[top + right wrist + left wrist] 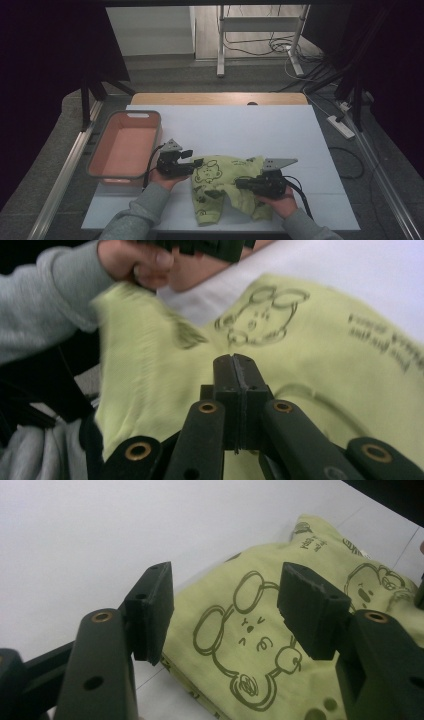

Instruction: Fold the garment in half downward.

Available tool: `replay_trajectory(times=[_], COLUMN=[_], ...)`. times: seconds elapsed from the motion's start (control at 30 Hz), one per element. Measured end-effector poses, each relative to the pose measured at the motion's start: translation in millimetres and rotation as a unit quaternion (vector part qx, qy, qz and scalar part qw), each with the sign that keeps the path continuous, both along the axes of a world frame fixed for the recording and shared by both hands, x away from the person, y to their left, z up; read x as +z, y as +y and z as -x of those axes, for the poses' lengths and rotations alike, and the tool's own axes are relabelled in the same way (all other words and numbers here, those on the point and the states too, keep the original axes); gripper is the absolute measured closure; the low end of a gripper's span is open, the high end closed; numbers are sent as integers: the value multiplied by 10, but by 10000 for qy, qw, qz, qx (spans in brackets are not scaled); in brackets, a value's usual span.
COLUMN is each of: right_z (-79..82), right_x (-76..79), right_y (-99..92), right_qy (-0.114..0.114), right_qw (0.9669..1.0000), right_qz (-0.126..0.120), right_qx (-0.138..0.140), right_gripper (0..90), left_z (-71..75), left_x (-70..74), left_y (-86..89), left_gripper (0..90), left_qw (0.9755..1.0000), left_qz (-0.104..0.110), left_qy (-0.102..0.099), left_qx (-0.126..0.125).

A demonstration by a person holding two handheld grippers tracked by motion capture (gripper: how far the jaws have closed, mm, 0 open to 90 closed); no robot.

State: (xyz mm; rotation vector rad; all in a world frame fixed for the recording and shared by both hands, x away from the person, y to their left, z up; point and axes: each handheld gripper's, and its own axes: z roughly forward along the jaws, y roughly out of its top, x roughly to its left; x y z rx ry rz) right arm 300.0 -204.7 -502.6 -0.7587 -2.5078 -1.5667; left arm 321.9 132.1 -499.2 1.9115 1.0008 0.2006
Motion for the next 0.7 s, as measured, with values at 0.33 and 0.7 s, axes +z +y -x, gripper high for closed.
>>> replay_trajectory(times=[0.33,0.7], right_z=[65,-74], right_x=[-1,-59], right_y=[-237,-572], right_qy=[-228,-373], right_qw=[9980,9836], right_qz=[291,835], right_qx=[-508,-1554], right_gripper=[883,753], left_z=[2,3], left_x=[-5,-12], left_y=[-25,-46], left_gripper=[392,386], left_qw=[10000,10000], left_qz=[-27,-43], left_qy=[1,8], left_qx=[-48,-88])
